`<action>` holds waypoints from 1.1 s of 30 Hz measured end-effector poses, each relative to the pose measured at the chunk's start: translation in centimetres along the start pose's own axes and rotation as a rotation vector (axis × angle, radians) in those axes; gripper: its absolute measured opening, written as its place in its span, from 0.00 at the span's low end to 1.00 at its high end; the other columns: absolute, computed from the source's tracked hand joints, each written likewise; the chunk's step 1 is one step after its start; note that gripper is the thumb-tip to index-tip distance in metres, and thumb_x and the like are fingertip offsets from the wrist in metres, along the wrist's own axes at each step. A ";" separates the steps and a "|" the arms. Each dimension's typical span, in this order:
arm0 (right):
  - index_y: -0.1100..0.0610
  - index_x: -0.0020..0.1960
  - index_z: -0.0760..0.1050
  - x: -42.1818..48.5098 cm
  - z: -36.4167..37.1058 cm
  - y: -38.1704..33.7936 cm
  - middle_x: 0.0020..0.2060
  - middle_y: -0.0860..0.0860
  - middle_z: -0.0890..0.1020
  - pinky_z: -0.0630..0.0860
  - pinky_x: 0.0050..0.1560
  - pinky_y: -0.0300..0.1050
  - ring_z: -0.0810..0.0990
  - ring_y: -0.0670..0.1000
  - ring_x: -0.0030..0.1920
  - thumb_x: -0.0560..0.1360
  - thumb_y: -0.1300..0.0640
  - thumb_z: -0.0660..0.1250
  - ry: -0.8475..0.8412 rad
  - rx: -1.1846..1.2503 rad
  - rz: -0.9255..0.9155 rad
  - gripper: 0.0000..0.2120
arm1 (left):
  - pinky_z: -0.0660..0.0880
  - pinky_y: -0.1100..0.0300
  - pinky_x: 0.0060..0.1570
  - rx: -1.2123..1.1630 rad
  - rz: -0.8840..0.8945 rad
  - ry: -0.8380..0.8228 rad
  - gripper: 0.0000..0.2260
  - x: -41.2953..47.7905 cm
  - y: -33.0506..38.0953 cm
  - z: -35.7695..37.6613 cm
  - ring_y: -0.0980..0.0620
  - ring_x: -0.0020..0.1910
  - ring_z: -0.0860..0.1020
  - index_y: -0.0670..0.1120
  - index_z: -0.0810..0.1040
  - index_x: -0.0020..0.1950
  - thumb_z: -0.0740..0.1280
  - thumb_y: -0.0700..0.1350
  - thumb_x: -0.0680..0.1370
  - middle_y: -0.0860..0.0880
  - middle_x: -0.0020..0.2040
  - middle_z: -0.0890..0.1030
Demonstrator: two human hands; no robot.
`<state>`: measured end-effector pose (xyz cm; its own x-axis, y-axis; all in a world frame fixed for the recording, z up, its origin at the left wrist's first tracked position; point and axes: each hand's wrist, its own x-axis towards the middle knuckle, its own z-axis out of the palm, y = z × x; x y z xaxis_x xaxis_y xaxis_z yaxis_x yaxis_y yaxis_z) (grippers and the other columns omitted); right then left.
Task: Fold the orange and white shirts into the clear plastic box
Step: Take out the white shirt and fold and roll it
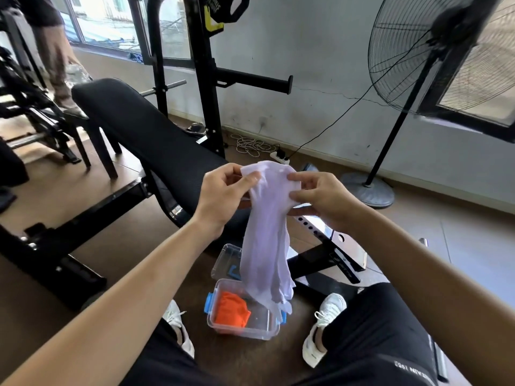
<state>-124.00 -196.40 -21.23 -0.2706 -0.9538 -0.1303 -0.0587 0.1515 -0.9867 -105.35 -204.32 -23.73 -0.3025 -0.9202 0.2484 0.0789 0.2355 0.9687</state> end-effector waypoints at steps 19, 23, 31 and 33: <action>0.63 0.63 0.80 0.1 0.2 3.3 0.51 0.58 0.84 0.82 0.47 0.43 0.83 0.50 0.47 0.78 0.72 0.65 -0.151 -0.049 -0.147 0.15 | 0.81 0.51 0.54 -0.195 -0.168 -0.211 0.18 -4.4 -3.0 -0.6 0.44 0.53 0.85 0.40 0.85 0.55 0.56 0.43 0.85 0.41 0.52 0.87; 0.55 0.58 0.82 -0.3 -0.5 2.8 0.45 0.48 0.85 0.77 0.52 0.37 0.80 0.42 0.46 0.77 0.73 0.66 -0.166 -0.218 -0.267 0.17 | 0.79 0.59 0.46 -0.133 -0.136 -0.111 0.09 -3.8 -4.5 -1.7 0.52 0.48 0.83 0.45 0.84 0.53 0.64 0.38 0.81 0.47 0.49 0.86; 0.59 0.59 0.82 -1.3 -1.8 0.3 0.50 0.46 0.86 0.78 0.56 0.41 0.81 0.43 0.50 0.77 0.67 0.70 -0.282 -0.387 -0.420 0.12 | 0.75 0.45 0.66 -0.007 -0.123 -0.567 0.30 -1.8 -7.9 0.6 0.49 0.66 0.79 0.52 0.75 0.69 0.80 0.50 0.69 0.50 0.63 0.83; 0.61 0.59 0.82 -1.3 -2.4 0.0 0.49 0.48 0.86 0.78 0.54 0.38 0.81 0.42 0.49 0.77 0.68 0.70 -0.237 -0.335 -0.439 0.12 | 0.80 0.53 0.55 -0.049 -0.158 -0.612 0.23 -1.9 -7.9 1.8 0.52 0.55 0.83 0.46 0.79 0.62 0.80 0.40 0.68 0.51 0.54 0.86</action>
<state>-125.94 -194.52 -20.86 0.0670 -0.9718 0.2261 -0.4267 -0.2327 -0.8739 -107.09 -203.91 -31.87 -0.8016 -0.5935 0.0722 0.0281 0.0832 0.9961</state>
